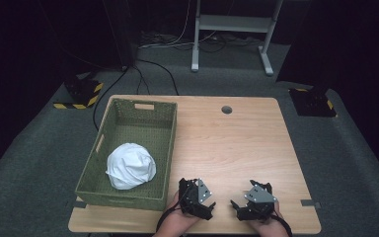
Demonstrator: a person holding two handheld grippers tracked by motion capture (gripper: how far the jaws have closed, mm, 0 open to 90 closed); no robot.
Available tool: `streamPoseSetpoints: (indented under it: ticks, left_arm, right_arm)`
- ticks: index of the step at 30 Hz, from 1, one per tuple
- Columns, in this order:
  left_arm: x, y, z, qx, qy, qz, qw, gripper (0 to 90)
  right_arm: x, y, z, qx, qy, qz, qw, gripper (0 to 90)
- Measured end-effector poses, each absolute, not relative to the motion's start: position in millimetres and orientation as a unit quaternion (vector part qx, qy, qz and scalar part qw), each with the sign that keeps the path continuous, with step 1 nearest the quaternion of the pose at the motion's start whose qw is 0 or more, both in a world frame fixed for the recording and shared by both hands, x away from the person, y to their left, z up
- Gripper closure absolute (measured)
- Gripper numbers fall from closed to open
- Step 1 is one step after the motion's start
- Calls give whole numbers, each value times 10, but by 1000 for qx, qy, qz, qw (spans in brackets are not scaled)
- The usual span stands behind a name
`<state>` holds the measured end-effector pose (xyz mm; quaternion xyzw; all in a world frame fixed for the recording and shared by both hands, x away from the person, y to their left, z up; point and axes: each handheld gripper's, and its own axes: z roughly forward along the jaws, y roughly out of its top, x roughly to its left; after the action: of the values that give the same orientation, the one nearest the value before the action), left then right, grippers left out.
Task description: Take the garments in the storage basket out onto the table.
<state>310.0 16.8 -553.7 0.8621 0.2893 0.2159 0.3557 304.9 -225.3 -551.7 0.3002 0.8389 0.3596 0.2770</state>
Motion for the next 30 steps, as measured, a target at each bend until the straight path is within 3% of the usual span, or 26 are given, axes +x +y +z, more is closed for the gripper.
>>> streamPoseSetpoints:
  ticks: [16,30]
  left_arm:
    - [3125,184,-5533,862,290,207,361,2]
    - [3076,191,-5377,850,280,164,414,2]
  right_arm:
    - [3039,-2255,-5515,294,840,362,277,2]
    - [3033,-2244,-5519,285,843,361,278,5]
